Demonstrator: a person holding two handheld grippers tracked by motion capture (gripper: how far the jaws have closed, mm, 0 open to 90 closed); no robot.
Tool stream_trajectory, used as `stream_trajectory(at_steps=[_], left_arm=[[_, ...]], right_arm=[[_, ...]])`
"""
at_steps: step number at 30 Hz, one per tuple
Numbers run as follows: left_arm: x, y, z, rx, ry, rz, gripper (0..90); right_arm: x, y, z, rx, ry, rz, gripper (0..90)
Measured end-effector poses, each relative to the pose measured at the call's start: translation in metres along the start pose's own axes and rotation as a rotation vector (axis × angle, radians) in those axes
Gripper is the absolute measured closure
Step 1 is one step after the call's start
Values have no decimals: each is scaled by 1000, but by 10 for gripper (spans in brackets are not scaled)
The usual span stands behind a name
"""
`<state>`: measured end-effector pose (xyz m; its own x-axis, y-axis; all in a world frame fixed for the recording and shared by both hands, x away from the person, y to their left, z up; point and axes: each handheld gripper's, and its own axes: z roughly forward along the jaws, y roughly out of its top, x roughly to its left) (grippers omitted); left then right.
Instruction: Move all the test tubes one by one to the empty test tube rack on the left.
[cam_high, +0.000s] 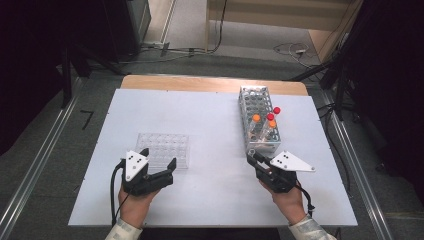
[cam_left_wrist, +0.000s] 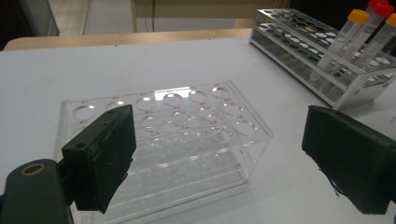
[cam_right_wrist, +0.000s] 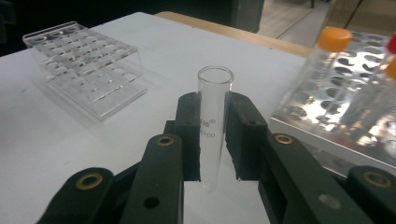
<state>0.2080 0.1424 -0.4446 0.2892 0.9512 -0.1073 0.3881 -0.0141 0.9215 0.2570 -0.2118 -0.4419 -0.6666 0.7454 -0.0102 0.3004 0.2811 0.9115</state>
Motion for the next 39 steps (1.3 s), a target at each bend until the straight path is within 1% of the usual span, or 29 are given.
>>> stream_trajectory(at_steps=[4,6,11,13,14,17,19,21,23,25,27,30,35,39], left_arm=[[-10,5,7,8,-34,35,125],[-16,9,10,12,-50,45,133],[-35,20,21,16,-133,72,174],[-42,24,26,21,-153,84,176],[-47,25,28,23,-169,89,176],[-56,29,34,27,-198,99,186],[-61,31,36,26,-208,106,203],[-64,32,39,31,-221,115,231],[-66,33,40,35,-236,116,244],[-69,34,41,35,-253,120,273],[-71,34,42,38,-262,121,316],[-72,33,45,55,-272,131,373],[-72,31,49,74,-316,132,546],[-72,31,50,75,-322,144,647]], right_arm=[[7,0,7,8,26,-6,732],[9,1,10,10,35,-8,732],[19,5,19,8,57,-17,732],[22,6,22,12,65,-23,732],[24,6,24,13,68,-28,732],[29,6,33,21,76,-32,732],[32,6,37,23,84,-30,732],[36,7,42,23,91,-37,732],[41,9,46,20,102,-45,732],[47,10,51,22,113,-53,731],[52,11,55,27,124,-59,732],[58,12,59,30,133,-80,732],[63,14,59,21,144,-86,732],[65,14,59,18,145,-87,732]])
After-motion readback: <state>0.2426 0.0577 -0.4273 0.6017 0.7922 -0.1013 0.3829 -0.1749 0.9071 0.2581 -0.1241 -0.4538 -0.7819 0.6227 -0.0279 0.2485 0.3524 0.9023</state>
